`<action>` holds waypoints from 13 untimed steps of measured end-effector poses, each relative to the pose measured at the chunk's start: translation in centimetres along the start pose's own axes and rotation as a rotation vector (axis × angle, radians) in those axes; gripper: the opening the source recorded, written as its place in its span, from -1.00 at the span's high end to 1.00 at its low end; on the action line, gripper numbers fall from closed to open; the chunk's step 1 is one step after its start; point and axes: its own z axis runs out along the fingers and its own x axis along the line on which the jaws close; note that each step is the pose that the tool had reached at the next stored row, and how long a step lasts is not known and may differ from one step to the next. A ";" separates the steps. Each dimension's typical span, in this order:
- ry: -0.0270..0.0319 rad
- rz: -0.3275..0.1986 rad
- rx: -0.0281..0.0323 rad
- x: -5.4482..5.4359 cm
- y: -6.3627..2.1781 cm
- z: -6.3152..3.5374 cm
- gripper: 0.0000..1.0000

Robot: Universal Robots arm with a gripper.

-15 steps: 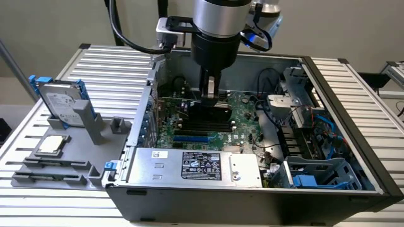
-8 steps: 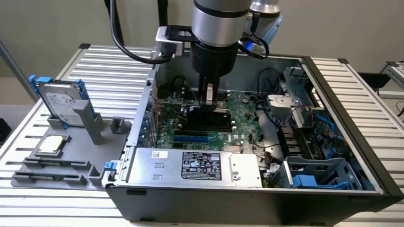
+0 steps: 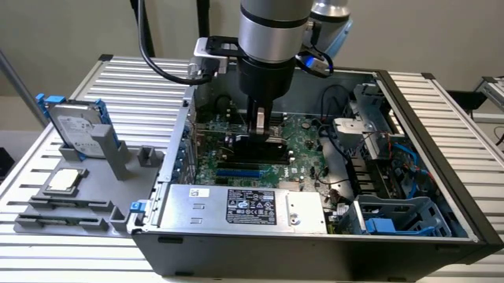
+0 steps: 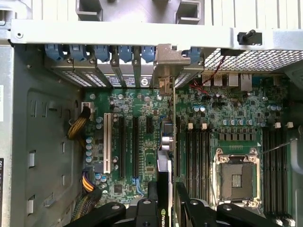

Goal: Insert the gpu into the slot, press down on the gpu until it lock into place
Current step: 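Insert the gpu into the slot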

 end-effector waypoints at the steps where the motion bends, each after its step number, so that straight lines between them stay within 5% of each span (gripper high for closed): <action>1: -0.0003 0.000 0.0004 0.0 0.00 0.09 0.48; 13: 0.0002 0.000 0.0008 0.2 0.01 2.22 0.48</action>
